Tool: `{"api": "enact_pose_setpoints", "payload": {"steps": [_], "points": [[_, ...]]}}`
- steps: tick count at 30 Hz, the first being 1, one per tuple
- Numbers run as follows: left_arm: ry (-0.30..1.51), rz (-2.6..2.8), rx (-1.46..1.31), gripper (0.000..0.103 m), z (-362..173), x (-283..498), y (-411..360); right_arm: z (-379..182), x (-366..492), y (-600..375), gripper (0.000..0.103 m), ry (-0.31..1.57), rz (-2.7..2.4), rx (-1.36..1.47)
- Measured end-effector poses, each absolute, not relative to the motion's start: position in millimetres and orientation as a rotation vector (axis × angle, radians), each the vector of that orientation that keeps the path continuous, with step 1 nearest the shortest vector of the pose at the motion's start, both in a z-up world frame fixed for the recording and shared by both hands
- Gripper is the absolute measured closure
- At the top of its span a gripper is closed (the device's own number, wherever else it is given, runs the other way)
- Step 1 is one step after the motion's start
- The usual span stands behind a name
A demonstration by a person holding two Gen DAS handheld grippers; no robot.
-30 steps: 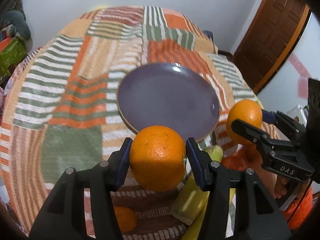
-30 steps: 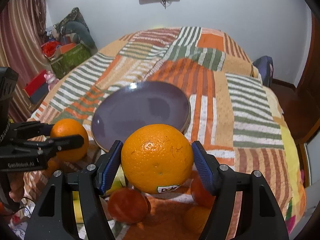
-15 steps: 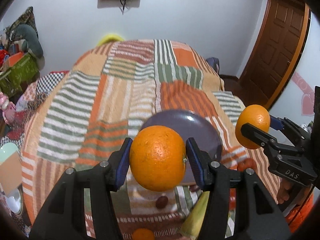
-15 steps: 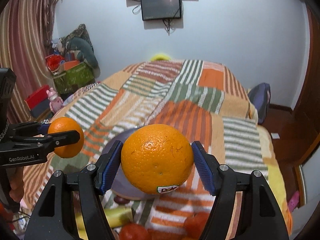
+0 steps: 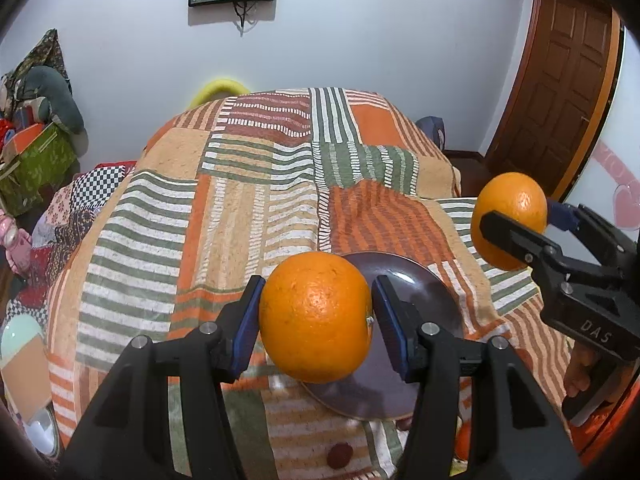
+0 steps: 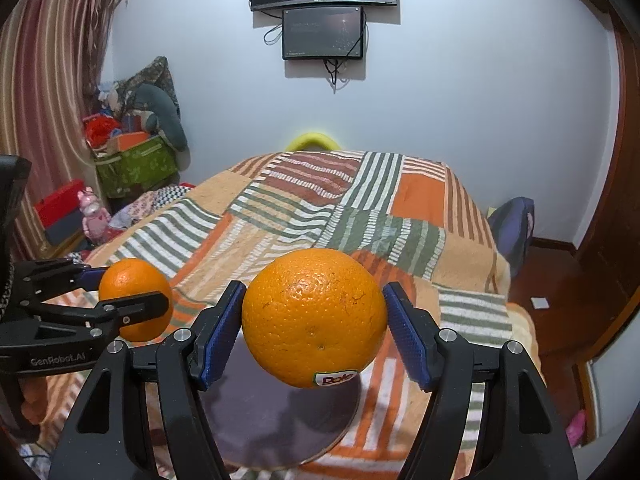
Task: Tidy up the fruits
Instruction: 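Carry both oranges onto the purple plate and open both grippers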
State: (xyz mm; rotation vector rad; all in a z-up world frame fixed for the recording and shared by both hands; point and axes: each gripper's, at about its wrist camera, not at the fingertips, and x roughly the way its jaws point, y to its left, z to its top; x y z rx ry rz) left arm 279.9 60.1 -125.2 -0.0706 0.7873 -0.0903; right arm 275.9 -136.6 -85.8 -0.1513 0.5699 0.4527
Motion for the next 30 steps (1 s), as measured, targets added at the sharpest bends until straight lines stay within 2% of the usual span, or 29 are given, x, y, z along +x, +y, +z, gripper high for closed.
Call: {"api": "enact_pose_setpoints", "payload": {"steps": [14,15,21,30], "points": [[0.918,-0.119,-0.063,0.049,-178,333,60,-131,318,-122,0.036,0.726,0.441,-0.209],[0.919,-0.122,-0.064,0.054,-181,335,60,-135,321,-121,0.036,0.746,0.44,-0.21],[0.875,-0.155,-0.059,0.056,-175,339,56,-159,334,-118,0.036,0.837,0.448,-0.21],[0.953,-0.135,-0.091,0.056,-200,348,65,-179,340,-111,0.035,0.921,0.463,-0.265]]}}
